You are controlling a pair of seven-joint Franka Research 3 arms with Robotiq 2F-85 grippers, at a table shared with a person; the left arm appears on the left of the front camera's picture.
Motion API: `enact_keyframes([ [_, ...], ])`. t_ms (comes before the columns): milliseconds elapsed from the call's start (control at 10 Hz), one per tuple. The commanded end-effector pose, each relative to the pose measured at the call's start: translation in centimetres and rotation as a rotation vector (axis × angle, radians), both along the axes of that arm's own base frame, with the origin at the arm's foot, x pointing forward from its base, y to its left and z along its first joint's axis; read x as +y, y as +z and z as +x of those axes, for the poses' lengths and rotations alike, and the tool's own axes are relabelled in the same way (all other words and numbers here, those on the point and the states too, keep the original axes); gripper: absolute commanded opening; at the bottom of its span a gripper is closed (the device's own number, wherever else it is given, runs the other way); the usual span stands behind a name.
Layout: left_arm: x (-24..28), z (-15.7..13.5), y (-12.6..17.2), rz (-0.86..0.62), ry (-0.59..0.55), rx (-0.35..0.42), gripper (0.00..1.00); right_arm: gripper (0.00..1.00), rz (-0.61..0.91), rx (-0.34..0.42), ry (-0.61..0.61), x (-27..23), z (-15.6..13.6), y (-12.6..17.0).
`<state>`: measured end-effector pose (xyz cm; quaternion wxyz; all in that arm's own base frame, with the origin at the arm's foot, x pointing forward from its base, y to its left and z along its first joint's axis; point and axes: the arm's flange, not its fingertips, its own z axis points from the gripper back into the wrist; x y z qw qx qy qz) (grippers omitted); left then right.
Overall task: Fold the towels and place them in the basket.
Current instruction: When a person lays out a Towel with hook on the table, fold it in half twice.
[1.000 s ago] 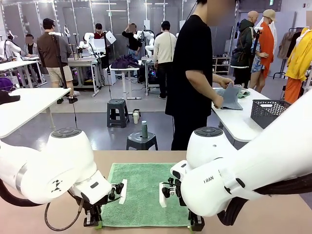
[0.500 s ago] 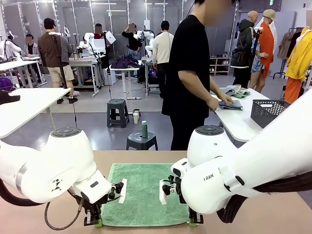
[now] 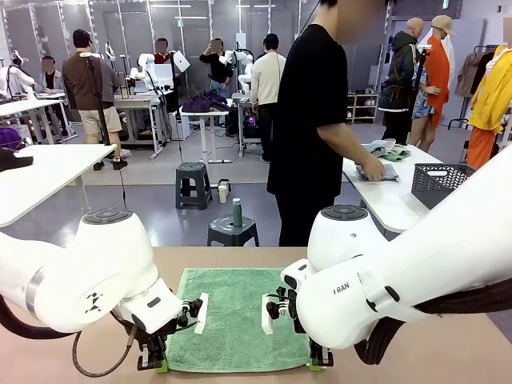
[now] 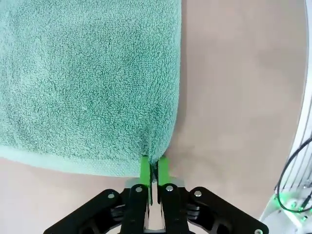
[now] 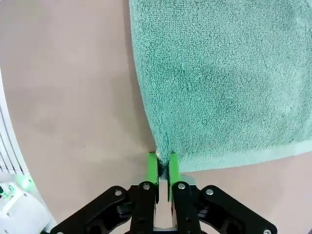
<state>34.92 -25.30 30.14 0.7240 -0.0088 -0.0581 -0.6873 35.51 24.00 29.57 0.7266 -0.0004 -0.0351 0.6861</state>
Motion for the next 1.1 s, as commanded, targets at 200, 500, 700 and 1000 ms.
enact_keyframes([
  [200, 0.0, 0.0, 0.0, 0.004, 0.010, -0.004, 0.00, 0.00, -0.003, -0.004, 0.005, 0.0, 0.0, 0.0],
  [500, -0.1, 0.5, 0.7, 0.028, -0.007, -0.041, 0.07, 0.11, -0.021, 0.035, 0.026, 0.3, 0.2, 1.0],
  [700, -0.3, 1.2, 2.9, 0.026, -0.017, -0.066, 0.07, 0.11, -0.090, 0.021, -0.002, 0.4, 0.6, 3.6],
  [1000, -1.5, 1.5, 8.3, 0.025, 0.058, -0.043, 0.07, 0.11, -0.103, 0.041, -0.073, 0.9, 0.3, 8.2],
])
